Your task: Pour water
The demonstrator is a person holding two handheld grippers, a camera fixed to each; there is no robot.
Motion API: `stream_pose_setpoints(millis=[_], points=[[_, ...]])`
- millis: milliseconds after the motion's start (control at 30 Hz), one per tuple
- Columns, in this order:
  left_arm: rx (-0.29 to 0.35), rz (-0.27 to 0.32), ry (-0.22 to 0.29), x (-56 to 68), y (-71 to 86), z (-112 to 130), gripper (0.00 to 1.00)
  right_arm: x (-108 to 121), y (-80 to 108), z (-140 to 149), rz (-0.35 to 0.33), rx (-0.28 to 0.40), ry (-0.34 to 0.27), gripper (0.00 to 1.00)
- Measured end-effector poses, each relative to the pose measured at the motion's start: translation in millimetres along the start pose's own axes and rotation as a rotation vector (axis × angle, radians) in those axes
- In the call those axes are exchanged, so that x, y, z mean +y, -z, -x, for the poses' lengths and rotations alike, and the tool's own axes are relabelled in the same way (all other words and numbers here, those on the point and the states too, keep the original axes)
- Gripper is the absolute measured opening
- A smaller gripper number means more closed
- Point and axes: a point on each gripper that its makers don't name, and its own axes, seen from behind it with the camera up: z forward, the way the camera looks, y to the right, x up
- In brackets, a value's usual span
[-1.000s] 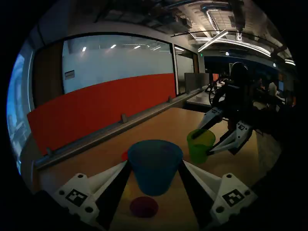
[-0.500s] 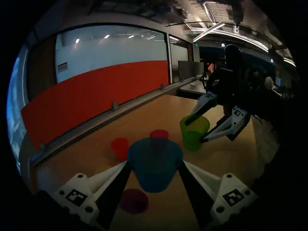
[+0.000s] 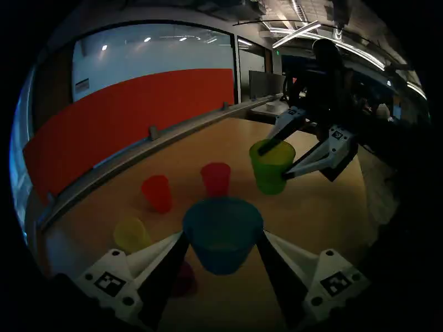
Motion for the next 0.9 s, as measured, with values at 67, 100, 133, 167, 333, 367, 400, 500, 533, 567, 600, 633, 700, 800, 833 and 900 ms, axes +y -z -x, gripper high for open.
stream_pose_setpoints(millis=[67, 100, 133, 167, 333, 367, 400, 500, 533, 567, 600, 633, 700, 800, 833, 900], points=[[-0.009, 0.004, -0.002, 2.3, -1.9, 5, 0.85, 0, -1.2, 2, -0.001, -0.007, -0.002, 0.90], [-0.012, 0.005, -0.005, 3.2, -3.0, 8, 0.86, 0, -1.9, 2, -0.002, -0.008, -0.002, 0.90], [-0.014, 0.006, -0.008, 3.8, -4.0, 10, 0.85, 0, -2.6, 3, -0.002, -0.009, -0.002, 0.90], [-0.015, 0.007, -0.011, 4.5, -4.9, 11, 0.85, 0, -3.3, 3, -0.003, -0.010, -0.001, 0.90], [-0.020, 0.015, -0.025, 8.8, -11.7, 23, 0.86, -2, -7.2, 7, -0.010, -0.019, -0.006, 0.90], [-0.021, 0.018, -0.027, 9.6, -12.9, 25, 0.86, -3, -7.9, 8, -0.011, -0.021, -0.007, 0.90], [-0.026, 0.021, -0.026, 10.3, -14.3, 28, 0.86, -3, -8.7, 9, -0.012, -0.024, -0.007, 0.90], [-0.046, 0.034, -0.019, 12.5, -18.8, 36, 0.86, -3, -11.2, 13, -0.012, -0.035, -0.008, 0.90], [-0.054, 0.041, -0.016, 13.8, -20.3, 39, 0.86, -2, -12.1, 14, -0.012, -0.040, -0.008, 0.90], [-0.061, 0.047, -0.013, 15.0, -21.7, 42, 0.86, -2, -13.0, 16, -0.012, -0.044, -0.009, 0.90], [-0.066, 0.050, -0.013, 15.6, -23.0, 44, 0.86, -2, -13.8, 17, -0.012, -0.047, -0.011, 0.90], [-0.071, 0.053, -0.013, 16.1, -24.5, 46, 0.86, -2, -14.7, 19, -0.013, -0.052, -0.013, 0.90], [-0.080, 0.056, -0.015, 16.6, -27.0, 50, 0.86, -2, -16.4, 23, -0.013, -0.060, -0.016, 0.90], [-0.092, 0.060, -0.018, 16.8, -30.6, 55, 0.85, -1, -18.9, 29, -0.014, -0.072, -0.021, 0.90], [-0.096, 0.062, -0.019, 16.9, -31.7, 57, 0.86, 0, -19.6, 31, -0.014, -0.076, -0.021, 0.90], [-0.102, 0.065, -0.020, 17.4, -33.4, 60, 0.85, 0, -20.8, 33, -0.014, -0.082, -0.020, 0.90]])
